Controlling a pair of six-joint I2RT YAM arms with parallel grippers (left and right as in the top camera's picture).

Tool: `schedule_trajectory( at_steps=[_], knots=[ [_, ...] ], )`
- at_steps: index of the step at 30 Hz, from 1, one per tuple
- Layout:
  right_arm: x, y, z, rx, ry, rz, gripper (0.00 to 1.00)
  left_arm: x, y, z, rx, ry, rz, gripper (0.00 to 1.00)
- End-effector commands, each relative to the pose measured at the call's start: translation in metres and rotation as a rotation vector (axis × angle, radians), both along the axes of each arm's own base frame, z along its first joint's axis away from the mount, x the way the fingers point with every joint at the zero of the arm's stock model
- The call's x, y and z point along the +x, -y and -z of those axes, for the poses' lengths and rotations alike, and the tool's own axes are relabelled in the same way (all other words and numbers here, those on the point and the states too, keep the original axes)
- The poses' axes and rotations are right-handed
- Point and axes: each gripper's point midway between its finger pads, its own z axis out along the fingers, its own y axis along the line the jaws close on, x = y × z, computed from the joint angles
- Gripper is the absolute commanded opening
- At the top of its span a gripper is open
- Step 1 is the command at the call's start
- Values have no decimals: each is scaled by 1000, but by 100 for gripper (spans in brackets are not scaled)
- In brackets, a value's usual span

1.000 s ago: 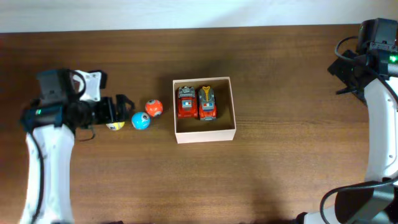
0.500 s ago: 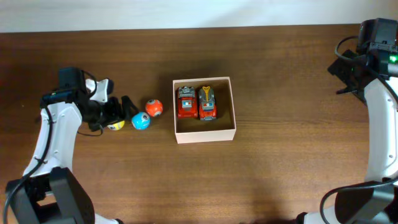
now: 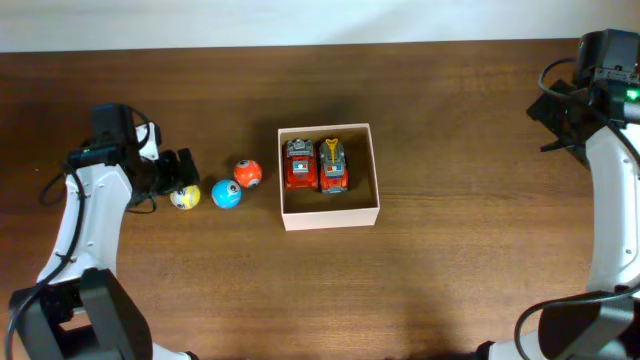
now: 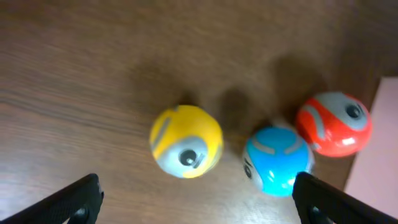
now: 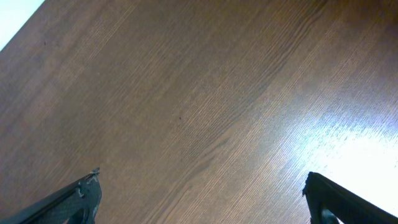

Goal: Pack container
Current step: 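Move the left gripper over the yellow ball and lower onto it, then close the left gripper on the yellow ball and lift it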

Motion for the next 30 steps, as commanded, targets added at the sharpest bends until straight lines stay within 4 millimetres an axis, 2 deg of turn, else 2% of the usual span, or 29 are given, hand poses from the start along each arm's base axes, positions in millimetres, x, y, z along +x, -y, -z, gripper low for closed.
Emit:
schedule_trajectory(
  at_steps=[1,12,30],
  knots=[
    [0,1,-13,-7,36,10,99,3,-13,4,36,-16,-73,99],
    [0,1,-13,-7,36,10,99,2,-10,50,6,-126,-67,99],
    [0,1,-13,-7,36,10,99,-2,-9,74,-3,-187,-59,99]
  ],
)
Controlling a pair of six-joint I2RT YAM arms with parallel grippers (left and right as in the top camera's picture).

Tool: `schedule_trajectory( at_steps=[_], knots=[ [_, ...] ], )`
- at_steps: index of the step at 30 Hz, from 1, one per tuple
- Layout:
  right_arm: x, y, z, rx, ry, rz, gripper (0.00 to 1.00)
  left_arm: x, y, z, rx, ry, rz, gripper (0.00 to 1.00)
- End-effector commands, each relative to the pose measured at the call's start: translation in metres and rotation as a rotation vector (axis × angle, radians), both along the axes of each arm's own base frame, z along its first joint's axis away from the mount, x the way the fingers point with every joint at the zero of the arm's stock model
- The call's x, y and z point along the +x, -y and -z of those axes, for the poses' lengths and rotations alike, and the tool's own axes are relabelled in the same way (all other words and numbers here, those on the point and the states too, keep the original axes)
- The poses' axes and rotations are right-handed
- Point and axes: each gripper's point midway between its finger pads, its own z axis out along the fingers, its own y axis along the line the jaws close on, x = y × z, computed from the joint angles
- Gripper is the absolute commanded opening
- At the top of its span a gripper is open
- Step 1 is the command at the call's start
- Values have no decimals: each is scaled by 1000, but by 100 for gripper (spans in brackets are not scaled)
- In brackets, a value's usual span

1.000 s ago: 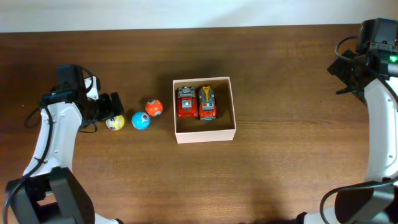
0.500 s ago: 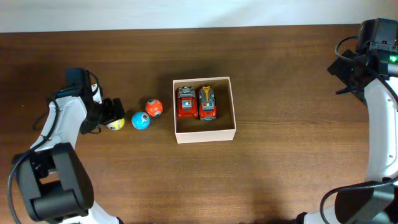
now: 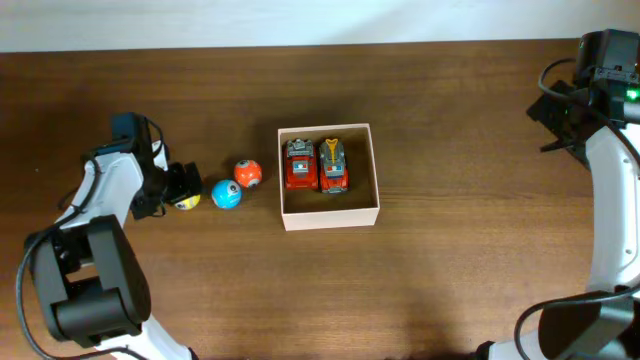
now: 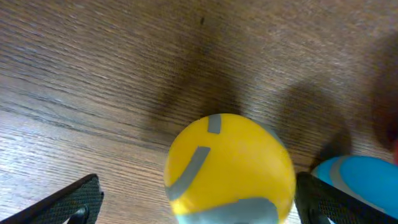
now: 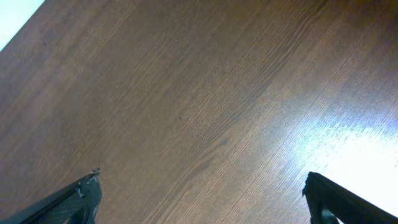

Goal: Pack container
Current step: 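Close the left gripper on the yellow ball and lift it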

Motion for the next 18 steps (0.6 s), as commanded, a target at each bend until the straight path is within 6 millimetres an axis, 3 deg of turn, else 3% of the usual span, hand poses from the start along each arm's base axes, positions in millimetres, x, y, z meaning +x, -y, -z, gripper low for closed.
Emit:
schedule_trajectory(
  at_steps=[1,16,18],
  knots=[
    [0,1,-13,-6,36,10,99,4,-3,-1,3,6,-9,99],
    [0,1,-13,-6,36,10,99,0,-2,9,2,2,-9,96],
    [0,1,-13,-6,36,10,99,0,-2,9,2,3,-9,91]
  ],
)
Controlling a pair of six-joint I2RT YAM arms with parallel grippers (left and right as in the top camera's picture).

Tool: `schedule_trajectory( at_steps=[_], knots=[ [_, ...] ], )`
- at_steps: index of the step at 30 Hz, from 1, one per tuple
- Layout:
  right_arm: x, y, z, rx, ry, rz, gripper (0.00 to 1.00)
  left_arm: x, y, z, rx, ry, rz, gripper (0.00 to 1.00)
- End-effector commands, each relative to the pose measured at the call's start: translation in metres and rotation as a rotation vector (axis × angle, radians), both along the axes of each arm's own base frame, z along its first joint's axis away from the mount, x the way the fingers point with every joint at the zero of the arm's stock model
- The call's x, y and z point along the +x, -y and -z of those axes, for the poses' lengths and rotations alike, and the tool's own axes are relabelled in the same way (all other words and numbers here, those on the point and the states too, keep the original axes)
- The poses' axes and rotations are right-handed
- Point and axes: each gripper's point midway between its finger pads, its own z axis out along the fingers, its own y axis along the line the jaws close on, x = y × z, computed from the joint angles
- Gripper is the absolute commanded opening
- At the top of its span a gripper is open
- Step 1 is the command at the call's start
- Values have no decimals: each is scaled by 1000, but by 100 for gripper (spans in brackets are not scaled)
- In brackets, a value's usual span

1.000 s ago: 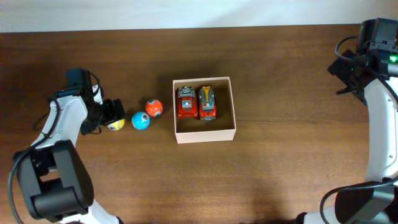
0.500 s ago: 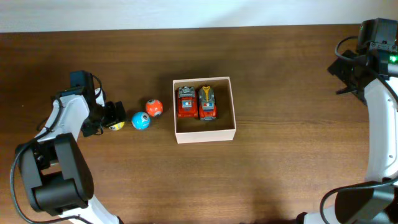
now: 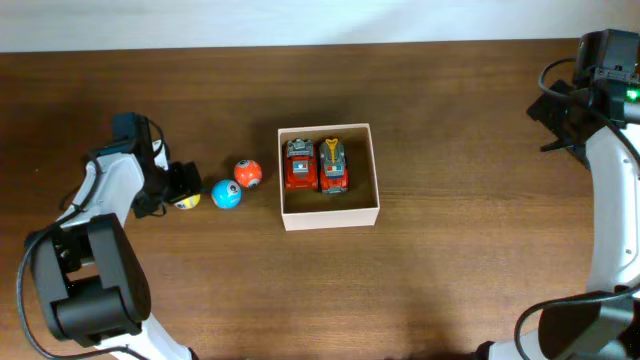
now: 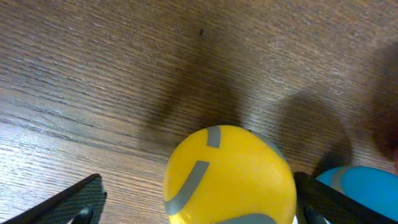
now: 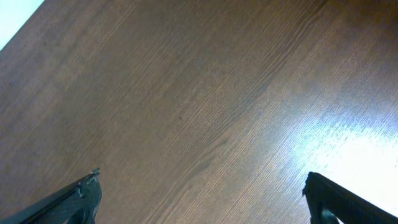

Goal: Pack container
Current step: 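Close the left gripper on the yellow ball and lift it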

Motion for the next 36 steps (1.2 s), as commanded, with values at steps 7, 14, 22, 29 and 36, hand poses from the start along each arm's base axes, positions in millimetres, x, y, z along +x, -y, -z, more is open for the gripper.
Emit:
schedule_trajectory(
  at_steps=[7,14,22,29,36],
  knots=[
    [0,1,-13,-7,36,10,99,-4,2,7,-15,-16,-8,54],
    [0,1,-13,-6,36,9,99,-3,7,6,-49,-8,-10,47],
    [0,1,-13,-6,36,9,99,15,25,-17,-166,47,13,46],
    [0,1,-13,-7,36,10,99,39,37,-65,-252,111,44,46],
    [0,1,-13,-7,36,10,99,57,84,-129,-492,261,253,46]
  ],
)
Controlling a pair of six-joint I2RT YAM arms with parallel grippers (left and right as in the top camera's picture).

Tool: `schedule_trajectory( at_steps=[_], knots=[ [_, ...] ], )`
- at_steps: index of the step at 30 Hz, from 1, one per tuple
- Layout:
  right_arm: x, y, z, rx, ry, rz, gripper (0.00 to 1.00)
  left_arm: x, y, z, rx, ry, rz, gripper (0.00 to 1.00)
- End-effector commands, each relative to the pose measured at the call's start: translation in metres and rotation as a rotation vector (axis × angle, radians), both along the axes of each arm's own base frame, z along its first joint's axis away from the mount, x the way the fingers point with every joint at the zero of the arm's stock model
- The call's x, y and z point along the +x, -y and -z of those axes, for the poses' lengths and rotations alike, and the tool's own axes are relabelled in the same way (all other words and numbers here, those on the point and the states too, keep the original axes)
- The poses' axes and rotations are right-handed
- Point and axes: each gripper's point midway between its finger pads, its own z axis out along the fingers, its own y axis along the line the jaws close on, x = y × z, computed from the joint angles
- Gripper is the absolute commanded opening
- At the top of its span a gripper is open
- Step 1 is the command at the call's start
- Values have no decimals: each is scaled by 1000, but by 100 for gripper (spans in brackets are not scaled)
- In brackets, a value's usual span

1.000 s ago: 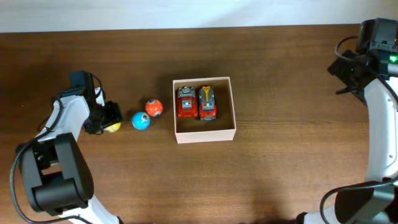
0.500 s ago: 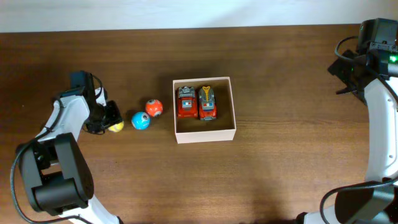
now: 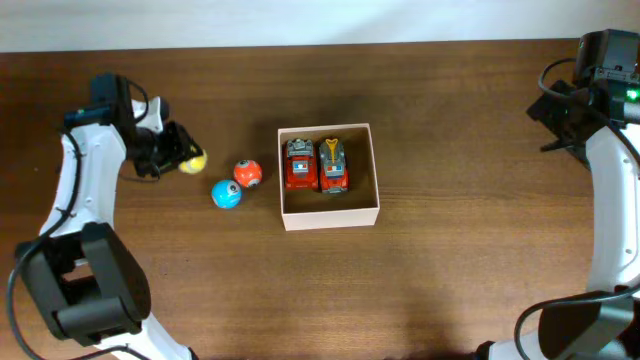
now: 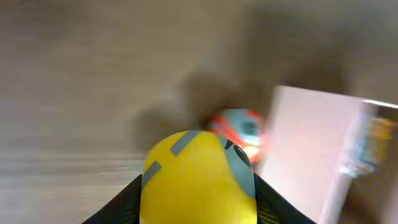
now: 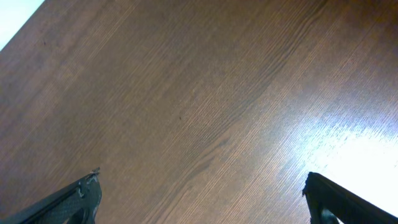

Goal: Pack container
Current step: 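Close the left gripper on the yellow ball and lift it, then carry the yellow ball right and drop it into the box's front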

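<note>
My left gripper point(image 3: 180, 158) is shut on the yellow ball point(image 3: 191, 161), held above the table left of the box; the ball point(image 4: 199, 180) fills the bottom of the blurred left wrist view between the dark fingers. The blue ball point(image 3: 226, 194) and the orange ball point(image 3: 247, 173) lie on the table left of the white box point(image 3: 362, 213). Two red toy cars point(image 3: 317, 165) lie side by side inside the box. My right gripper point(image 5: 199, 199) is open over bare wood at the far right, away from everything.
The orange ball point(image 4: 239, 129) and the white box wall point(image 4: 305, 149) show blurred ahead of the held ball. The dark wooden table point(image 3: 460, 260) ends at a pale wall along the top edge.
My left gripper has shut on the yellow ball and now holds it raised, farther back than where it lay. The blue and orange balls are unmoved. The right arm is unchanged.
My left gripper stood open a little short of the three balls. Then it was open around the yellow ball on the table, and stayed so. Now it is shut on that ball and holds it raised. The right gripper stayed open throughout.
</note>
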Motion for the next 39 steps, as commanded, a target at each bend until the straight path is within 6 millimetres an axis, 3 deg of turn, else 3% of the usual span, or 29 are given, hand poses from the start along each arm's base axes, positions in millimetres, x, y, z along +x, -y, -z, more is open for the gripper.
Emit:
schedule_trajectory(
  at_steps=[1,4,9,13,15,23,39],
  knots=[
    [0,1,-13,-6,36,10,99,12,42,-42,-204,147,176,46],
    [0,1,-13,-7,36,10,99,12,70,-62,-263,224,303,46],
    [0,1,-13,-7,36,10,99,5,117,-67,-232,292,516,46],
    [0,1,-13,-7,36,10,99,-8,152,-56,-132,293,682,46],
    [0,1,-13,-7,36,10,99,-14,168,-41,11,260,759,46],
    [0,1,-13,-7,36,10,99,-33,209,-19,419,231,939,46],
    [0,1,-13,-7,36,10,99,-60,201,17,453,100,987,45]
  ],
)
